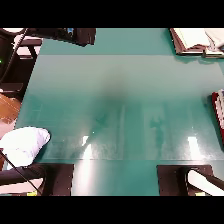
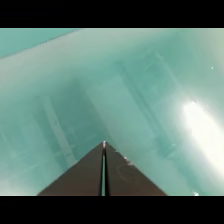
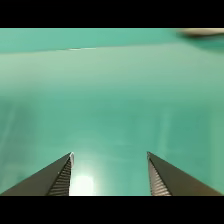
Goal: Fold the shirts.
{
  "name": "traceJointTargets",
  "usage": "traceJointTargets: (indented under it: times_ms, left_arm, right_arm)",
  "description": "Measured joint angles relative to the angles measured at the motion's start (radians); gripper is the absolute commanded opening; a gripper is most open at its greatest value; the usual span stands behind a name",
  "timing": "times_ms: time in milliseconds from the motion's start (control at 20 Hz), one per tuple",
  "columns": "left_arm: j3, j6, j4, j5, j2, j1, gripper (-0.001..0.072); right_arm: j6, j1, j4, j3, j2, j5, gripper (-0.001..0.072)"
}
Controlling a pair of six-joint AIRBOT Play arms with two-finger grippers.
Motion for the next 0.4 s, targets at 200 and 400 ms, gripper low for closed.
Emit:
traceJointTargets:
  times_ms: [200, 400]
  left_arm:
    - [0.0, 0.0, 0.0, 0.002, 0.0, 0.0, 0.0023]
    - [0.0, 0.0, 0.0, 0.005, 0.0, 0.0, 0.0023]
  right_arm:
    - [-0.002, 0.225, 0.006, 0.002, 0.0, -0.061, 0.0021]
    - [-0.003, 0.321, 0.007, 0.002, 0.0, -0.093, 0.0021]
